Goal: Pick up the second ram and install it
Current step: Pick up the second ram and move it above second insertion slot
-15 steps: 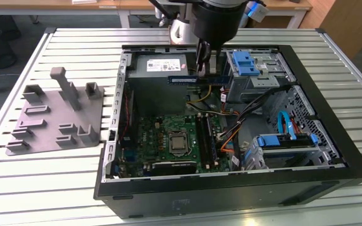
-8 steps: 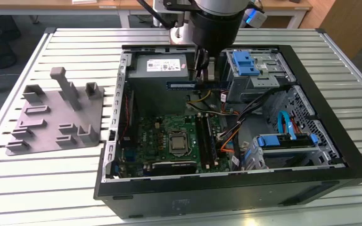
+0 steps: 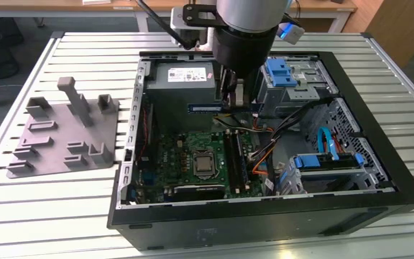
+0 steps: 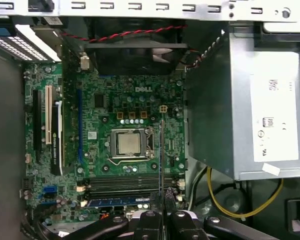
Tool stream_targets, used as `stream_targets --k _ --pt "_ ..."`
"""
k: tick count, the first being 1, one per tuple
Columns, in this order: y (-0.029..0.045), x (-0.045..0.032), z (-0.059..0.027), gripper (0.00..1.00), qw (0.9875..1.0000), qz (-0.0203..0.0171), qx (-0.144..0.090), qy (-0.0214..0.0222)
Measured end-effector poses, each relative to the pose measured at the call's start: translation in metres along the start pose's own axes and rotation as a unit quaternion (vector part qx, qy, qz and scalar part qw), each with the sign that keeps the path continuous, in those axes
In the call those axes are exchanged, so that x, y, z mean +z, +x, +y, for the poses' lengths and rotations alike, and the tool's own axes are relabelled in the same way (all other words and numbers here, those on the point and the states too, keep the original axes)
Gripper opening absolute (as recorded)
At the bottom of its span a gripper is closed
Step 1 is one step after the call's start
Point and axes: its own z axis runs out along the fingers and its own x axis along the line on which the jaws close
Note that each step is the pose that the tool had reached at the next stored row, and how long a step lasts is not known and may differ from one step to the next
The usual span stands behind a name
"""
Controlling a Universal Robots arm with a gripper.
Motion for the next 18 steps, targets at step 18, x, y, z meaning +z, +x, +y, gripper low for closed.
stream_targets --k 18 --pt "0.0132 0.0179 0.0016 0.14 1.0000 0.0000 0.000 0.0000"
